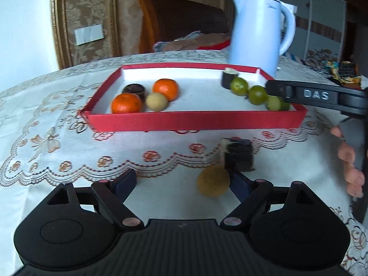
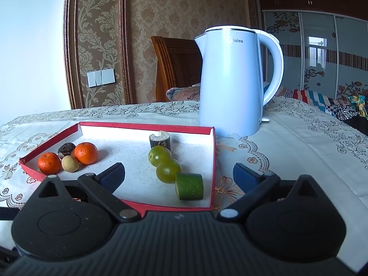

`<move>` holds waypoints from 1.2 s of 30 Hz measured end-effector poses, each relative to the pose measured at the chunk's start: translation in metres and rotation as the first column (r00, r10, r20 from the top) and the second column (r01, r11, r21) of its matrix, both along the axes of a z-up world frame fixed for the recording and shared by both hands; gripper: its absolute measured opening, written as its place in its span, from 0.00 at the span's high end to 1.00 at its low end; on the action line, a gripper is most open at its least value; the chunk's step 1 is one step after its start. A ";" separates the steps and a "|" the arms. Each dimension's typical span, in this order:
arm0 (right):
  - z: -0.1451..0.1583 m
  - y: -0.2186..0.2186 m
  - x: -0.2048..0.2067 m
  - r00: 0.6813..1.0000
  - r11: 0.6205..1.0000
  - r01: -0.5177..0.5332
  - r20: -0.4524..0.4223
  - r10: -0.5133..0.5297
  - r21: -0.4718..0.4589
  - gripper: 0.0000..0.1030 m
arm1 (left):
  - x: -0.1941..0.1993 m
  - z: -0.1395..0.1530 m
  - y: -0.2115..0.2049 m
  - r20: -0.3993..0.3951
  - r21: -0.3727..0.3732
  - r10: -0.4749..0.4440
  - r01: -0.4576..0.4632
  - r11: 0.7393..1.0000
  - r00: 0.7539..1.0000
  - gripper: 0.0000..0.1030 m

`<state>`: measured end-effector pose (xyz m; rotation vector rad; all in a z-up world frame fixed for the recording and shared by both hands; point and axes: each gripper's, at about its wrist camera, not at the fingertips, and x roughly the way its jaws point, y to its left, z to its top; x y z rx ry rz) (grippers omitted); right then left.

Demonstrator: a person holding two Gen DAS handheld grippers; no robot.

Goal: Organize fruits
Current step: 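Withdraw both tools from the tray toward the dark log chunk and last potato, then close the right tool on the dark log chunk while the left tool approaches the last potato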

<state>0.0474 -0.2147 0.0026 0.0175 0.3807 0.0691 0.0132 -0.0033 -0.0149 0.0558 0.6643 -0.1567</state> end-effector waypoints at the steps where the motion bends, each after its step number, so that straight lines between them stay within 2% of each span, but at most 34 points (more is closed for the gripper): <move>1: 0.000 0.000 0.000 1.000 1.000 -0.001 0.001 0.001 0.001 0.03 | 0.001 0.000 0.002 0.003 0.002 0.021 -0.021 1.000 1.000 0.16; 5: 0.000 0.000 0.000 1.000 1.000 -0.002 -0.001 0.002 0.002 0.02 | 0.007 0.003 0.017 0.005 0.001 0.128 -0.128 0.992 0.992 0.16; 9: 0.000 0.001 -0.002 1.000 1.000 -0.029 0.001 0.029 0.013 0.02 | 0.013 0.004 0.032 -0.005 -0.009 0.246 -0.246 0.969 0.969 0.15; 15: 0.003 -0.001 -0.016 0.994 0.992 -0.111 -0.002 0.111 0.058 0.02 | 0.010 0.008 0.046 -0.003 -0.058 0.288 -0.288 0.956 0.957 0.15; 17: 0.005 -0.002 -0.024 0.985 0.983 -0.169 -0.001 0.170 0.073 0.02 | 0.004 0.011 0.050 0.010 -0.084 0.289 -0.287 0.954 0.957 0.15; 21: 0.005 0.005 -0.040 0.956 0.955 -0.294 -0.011 0.294 0.050 0.02 | -0.019 0.014 0.060 0.019 -0.148 0.227 -0.222 0.964 0.974 0.15; 26: 0.004 0.018 -0.048 0.940 0.940 -0.341 -0.011 0.341 -0.017 0.02 | -0.042 0.012 0.059 0.026 -0.154 0.139 -0.133 0.979 0.990 0.12; 30: 0.003 0.018 -0.047 0.941 0.941 -0.338 -0.018 0.337 -0.019 0.02 | -0.048 0.009 0.038 0.051 -0.063 0.051 -0.047 0.997 0.997 0.12; 33: 0.003 0.017 -0.045 0.941 0.942 -0.337 -0.028 0.336 -0.011 0.02 | -0.052 0.006 0.022 0.067 0.024 0.009 -0.010 1.000 0.998 0.12; 36: 0.002 0.017 -0.045 0.940 0.940 -0.341 -0.033 0.340 -0.013 0.02 | -0.050 0.004 0.021 0.051 0.037 0.017 -0.019 0.999 0.999 0.12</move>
